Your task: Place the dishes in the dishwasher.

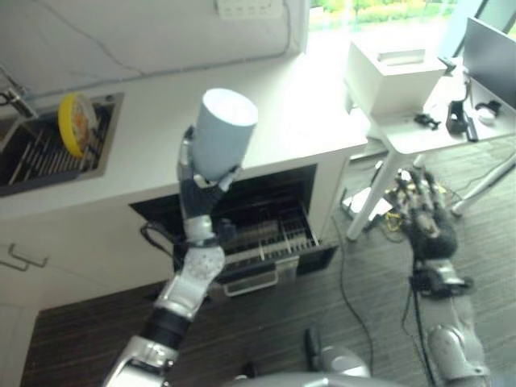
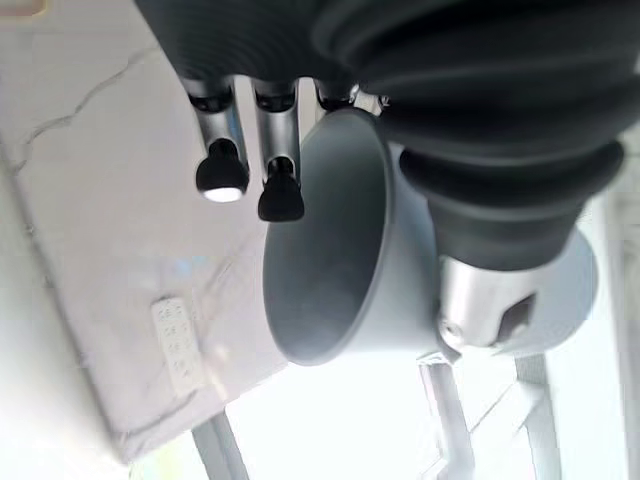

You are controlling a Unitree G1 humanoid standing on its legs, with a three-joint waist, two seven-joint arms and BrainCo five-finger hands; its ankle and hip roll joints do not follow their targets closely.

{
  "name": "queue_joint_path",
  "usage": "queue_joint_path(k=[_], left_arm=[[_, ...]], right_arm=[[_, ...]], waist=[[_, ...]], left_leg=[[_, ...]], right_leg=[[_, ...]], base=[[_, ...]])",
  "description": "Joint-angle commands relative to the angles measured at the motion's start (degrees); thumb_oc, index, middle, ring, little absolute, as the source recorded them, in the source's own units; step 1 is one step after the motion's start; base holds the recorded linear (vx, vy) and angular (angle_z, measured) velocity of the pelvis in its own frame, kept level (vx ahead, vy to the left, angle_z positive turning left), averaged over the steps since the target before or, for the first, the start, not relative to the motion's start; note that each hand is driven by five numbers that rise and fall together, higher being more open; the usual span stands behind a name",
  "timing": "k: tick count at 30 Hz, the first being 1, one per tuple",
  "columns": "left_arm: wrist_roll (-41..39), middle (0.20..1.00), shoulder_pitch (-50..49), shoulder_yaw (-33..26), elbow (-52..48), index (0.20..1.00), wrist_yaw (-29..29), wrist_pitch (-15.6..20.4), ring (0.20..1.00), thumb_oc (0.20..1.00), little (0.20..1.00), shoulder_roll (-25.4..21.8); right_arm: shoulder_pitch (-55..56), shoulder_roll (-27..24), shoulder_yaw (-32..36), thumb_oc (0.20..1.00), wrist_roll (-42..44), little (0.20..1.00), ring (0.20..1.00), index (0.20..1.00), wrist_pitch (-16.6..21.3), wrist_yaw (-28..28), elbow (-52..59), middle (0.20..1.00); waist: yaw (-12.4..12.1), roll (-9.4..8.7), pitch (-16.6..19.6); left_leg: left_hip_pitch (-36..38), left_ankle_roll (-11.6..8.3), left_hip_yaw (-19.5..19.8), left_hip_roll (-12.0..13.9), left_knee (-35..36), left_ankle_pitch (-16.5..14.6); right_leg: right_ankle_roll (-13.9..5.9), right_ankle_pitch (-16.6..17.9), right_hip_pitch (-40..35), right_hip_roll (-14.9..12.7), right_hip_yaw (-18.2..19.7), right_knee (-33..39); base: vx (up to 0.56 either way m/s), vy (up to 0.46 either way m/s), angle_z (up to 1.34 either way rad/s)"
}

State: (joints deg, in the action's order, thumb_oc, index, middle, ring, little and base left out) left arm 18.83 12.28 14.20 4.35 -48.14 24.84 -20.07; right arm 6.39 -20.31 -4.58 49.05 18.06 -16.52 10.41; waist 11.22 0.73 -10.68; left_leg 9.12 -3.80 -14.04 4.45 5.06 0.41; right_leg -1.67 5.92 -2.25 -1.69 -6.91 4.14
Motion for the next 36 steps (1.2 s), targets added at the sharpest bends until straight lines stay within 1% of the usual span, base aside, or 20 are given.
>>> queue_joint_path(k=[1, 2, 3, 4, 6, 7, 10, 12, 14, 16, 21, 24, 26, 31, 36], left_arm=[[9.31, 0.2, 4.71, 1.62, -0.17, 0.2, -8.93, 0.24, 0.2, 0.2, 0.2, -3.5], [9.31, 0.2, 4.71, 1.62, -0.17, 0.2, -8.93, 0.24, 0.2, 0.2, 0.2, -3.5], [10.14, 0.2, 4.41, 2.25, -0.6, 0.2, -11.25, -1.22, 0.2, 0.2, 0.2, -3.4], [11.75, 0.2, 5.07, 3.2, -0.01, 0.2, -13.54, -2.01, 0.2, 0.2, 0.2, -3.55], [13.84, 0.2, 5.89, 4.09, 0.22, 0.2, -14.71, -3.51, 0.2, 0.2, 0.2, -3.49], [15.15, 0.2, 6.35, 5.1, 0.8, 0.2, -14.69, -3.97, 0.2, 0.2, 0.2, -3.46], [16.87, 0.2, 6.71, 7.14, 1.22, 0.2, -14.8, -5.0, 0.2, 0.2, 0.2, -3.34], [16.07, 0.2, 6.41, 8.07, 1.51, 0.2, -14.57, -5.82, 0.2, 0.2, 0.2, -3.18], [14.64, 0.2, 6.05, 8.95, 1.81, 0.2, -14.21, -6.01, 0.2, 0.2, 0.2, -2.55], [15.28, 0.2, 5.77, 9.48, 1.41, 0.2, -13.99, -5.91, 0.2, 0.2, 0.2, -2.13], [16.13, 0.2, 5.95, 10.89, 0.84, 0.2, -13.67, -5.89, 0.2, 0.2, 0.2, -1.71], [15.78, 0.2, 6.54, 11.94, 0.89, 0.2, -13.5, -5.85, 0.2, 0.2, 0.2, -1.38], [15.4, 0.2, 6.77, 12.44, 0.88, 0.2, -13.31, -5.81, 0.2, 0.2, 0.2, -1.3], [14.86, 0.2, 7.21, 14.19, 0.54, 0.2, -13.26, -6.8, 0.2, 0.2, 0.2, -0.98], [14.65, 0.2, 7.0, 14.11, 0.77, 0.2, -13.69, -7.23, 0.2, 0.2, 0.2, -1.54]], right_arm=[[-3.56, -2.06, -0.28, 1.0, -1.59, 1.0, 1.0, 1.0, 0.26, -2.03, 1.36, 1.0], [-3.56, -2.06, -0.28, 1.0, -1.59, 1.0, 1.0, 1.0, 0.26, -2.03, 1.36, 1.0], [-5.56, -2.76, -3.11, 1.0, -3.81, 1.0, 1.0, 1.0, 0.15, -0.41, 1.99, 1.0], [-6.74, -3.4, -4.98, 1.0, -4.93, 1.0, 1.0, 1.0, 0.16, 0.7, 2.1, 1.0], [-8.36, -3.99, -6.88, 1.0, -4.65, 1.0, 1.0, 1.0, -0.92, 2.27, 2.43, 1.0], [-9.48, -4.17, -8.18, 1.0, -4.91, 1.0, 1.0, 1.0, -1.44, 3.59, 2.43, 1.0], [-11.94, -4.53, -10.39, 1.0, -5.17, 1.0, 1.0, 1.0, -1.31, 5.4, 1.76, 1.0], [-13.88, -4.61, -11.6, 1.0, -5.83, 1.0, 1.0, 1.0, -1.55, 6.87, 1.58, 1.0], [-16.59, -4.3, -13.21, 1.0, -6.98, 1.0, 1.0, 1.0, -2.08, 9.13, 1.26, 1.0], [-18.5, -3.85, -14.02, 1.0, -6.99, 1.0, 1.0, 1.0, -2.81, 10.15, 1.16, 1.0], [-22.1, -3.05, -15.69, 1.0, -7.05, 1.0, 1.0, 1.0, -3.79, 12.14, 0.82, 1.0], [-24.9, -2.39, -17.0, 1.0, -8.34, 1.0, 1.0, 1.0, -4.13, 15.0, 0.14, 1.0], [-26.07, -2.06, -17.47, 1.0, -8.69, 1.0, 1.0, 1.0, -4.25, 15.99, -0.2, 1.0], [-29.06, -1.02, -18.82, 1.0, -9.2, 1.0, 1.0, 1.0, -7.18, 18.7, -1.18, 1.0], [-28.7, -1.31, -18.95, 1.0, -7.3, 1.0, 1.0, 1.0, -7.34, 18.98, -1.38, 1.0]], waist=[[-1.16, -1.52, 3.43], [-1.16, -1.52, 3.43], [-2.17, -1.6, 3.49], [-2.67, -1.69, 3.52], [-3.38, -1.85, 3.73], [-3.95, -1.96, 3.86], [-5.1, -2.2, 4.01], [-6.0, -2.38, 4.04], [-7.06, -2.59, 4.01], [-7.84, -2.75, 4.06], [-9.1, -2.97, 4.04], [-9.87, -2.99, 4.11], [-10.2, -2.96, 4.1], [-11.18, -3.06, 3.99], [-11.33, -3.13, 3.9]], left_leg=[[-0.73, 1.94, -0.11, 0.83, -2.58, -4.91], [-0.73, 1.94, -0.11, 0.83, -2.58, -4.91], [-0.7, 1.83, 0.31, 0.77, -2.64, -4.99], [-0.57, 1.82, 0.57, 0.71, -2.48, -4.99], [-0.53, 1.72, 0.92, 0.67, -2.43, -5.05], [-0.5, 1.66, 1.34, 0.61, -2.33, -5.1], [-0.44, 1.5, 2.02, 0.55, -2.02, -5.12], [-0.36, 1.35, 2.43, 0.58, -1.9, -5.2], [-0.35, 1.19, 3.07, 0.63, -1.77, -5.16], [-0.35, 1.07, 3.59, 0.69, -1.66, -5.13], [-0.48, 0.98, 4.59, 0.71, -1.68, -5.14], [-0.5, 0.93, 5.2, 0.72, -1.71, -5.17], [-0.55, 0.93, 5.56, 0.69, -1.75, -5.18], [-0.68, 1.07, 6.55, 0.48, -1.85, -5.27], [-0.6, 1.22, 6.81, 0.39, -1.81, -5.3]], right_leg=[[-7.2, -8.42, -1.51, -7.13, 0.18, -5.46], [-7.2, -8.42, -1.51, -7.13, 0.18, -5.46], [-7.33, -8.31, -1.81, -7.31, -0.23, -5.24], [-7.36, -8.26, -2.0, -7.33, -0.28, -5.09], [-7.46, -8.12, -2.35, -7.43, -0.64, -4.78], [-7.5, -8.1, -2.57, -7.46, -0.86, -4.63], [-7.53, -8.01, -3.04, -7.5, -1.43, -4.14], [-7.55, -8.01, -3.51, -7.54, -1.93, -3.79], [-7.38, -8.05, -4.07, -7.45, -2.45, -3.4], [-7.27, -8.12, -4.42, -7.36, -2.75, -3.18], [-6.94, -8.45, -4.95, -7.18, -3.28, -3.15], [-6.74, -8.75, -5.39, -7.1, -3.61, -3.18], [-6.62, -8.91, -5.51, -7.01, -3.65, -3.28], [-6.33, -9.41, -5.92, -6.9, -3.87, -3.65], [-6.39, -9.5, -5.93, -6.91, -3.81, -3.89]], base=[[0.0, 0.0, 0.0], [0.0, 0.0, 0.0], [-0.01, -0.01, 0.05], [0.0, 0.0, 0.0], [0.01, -0.02, 0.05], [0.0, -0.022, 0.14], [0.0, -0.029, 0.11], [0.02, -0.032, 0.12], [0.03, -0.038, 0.17], [0.04, -0.039, 0.16], [0.04, -0.023, 0.11], [0.06, -0.008, 0.08], [0.05, -0.001, 0.19], [0.05, 0.006, 0.05], [0.02, -0.007, 0.09]])
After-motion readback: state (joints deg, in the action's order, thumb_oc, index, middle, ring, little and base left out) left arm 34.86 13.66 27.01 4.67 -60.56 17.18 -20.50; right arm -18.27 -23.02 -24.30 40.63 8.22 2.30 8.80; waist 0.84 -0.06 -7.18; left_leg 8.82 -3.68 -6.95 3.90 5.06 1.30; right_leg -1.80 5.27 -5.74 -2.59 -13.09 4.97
